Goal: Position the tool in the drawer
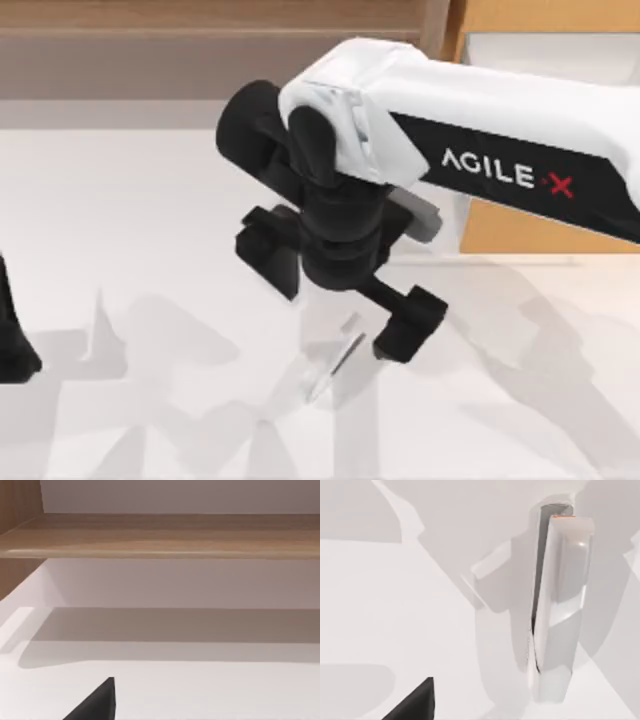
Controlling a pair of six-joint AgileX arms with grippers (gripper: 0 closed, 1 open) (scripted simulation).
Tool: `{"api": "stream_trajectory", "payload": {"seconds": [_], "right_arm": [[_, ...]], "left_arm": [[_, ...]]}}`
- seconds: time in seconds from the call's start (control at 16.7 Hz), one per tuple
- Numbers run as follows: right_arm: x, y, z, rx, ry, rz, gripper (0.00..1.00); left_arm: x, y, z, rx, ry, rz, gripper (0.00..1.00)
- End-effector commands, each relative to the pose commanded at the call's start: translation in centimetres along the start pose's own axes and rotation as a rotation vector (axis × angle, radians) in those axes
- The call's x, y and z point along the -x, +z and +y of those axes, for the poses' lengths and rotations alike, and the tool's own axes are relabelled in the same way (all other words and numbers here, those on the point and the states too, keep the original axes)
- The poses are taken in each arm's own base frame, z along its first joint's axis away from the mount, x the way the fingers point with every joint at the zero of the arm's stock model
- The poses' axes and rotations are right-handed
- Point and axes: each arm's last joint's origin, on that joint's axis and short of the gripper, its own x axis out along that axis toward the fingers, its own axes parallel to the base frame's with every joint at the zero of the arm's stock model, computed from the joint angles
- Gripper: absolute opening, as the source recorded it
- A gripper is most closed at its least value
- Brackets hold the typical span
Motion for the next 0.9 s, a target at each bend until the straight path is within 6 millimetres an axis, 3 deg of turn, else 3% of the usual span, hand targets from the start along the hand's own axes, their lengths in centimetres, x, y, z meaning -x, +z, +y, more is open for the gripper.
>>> {"api": "stream_trajectory", "payload": {"seconds": [0.24, 0.66, 0.9], "right_arm": [[0.0, 0.2, -0.1, -0.003, 0.002, 0.0, 1.0], [-6.3, 0.0, 0.1, 0.0, 0.005, 0.0, 1.0], [-7.0, 0.0, 0.0, 0.0, 0.0, 0.0, 1.0]], "left_arm": [[0.0, 0.0, 0.0, 0.0, 0.0, 0.0, 1.0], [0.0, 0.0, 0.0, 0.0, 0.0, 0.0, 1.0], [0.0, 0.0, 0.0, 0.0, 0.0, 0.0, 1.0]]}}
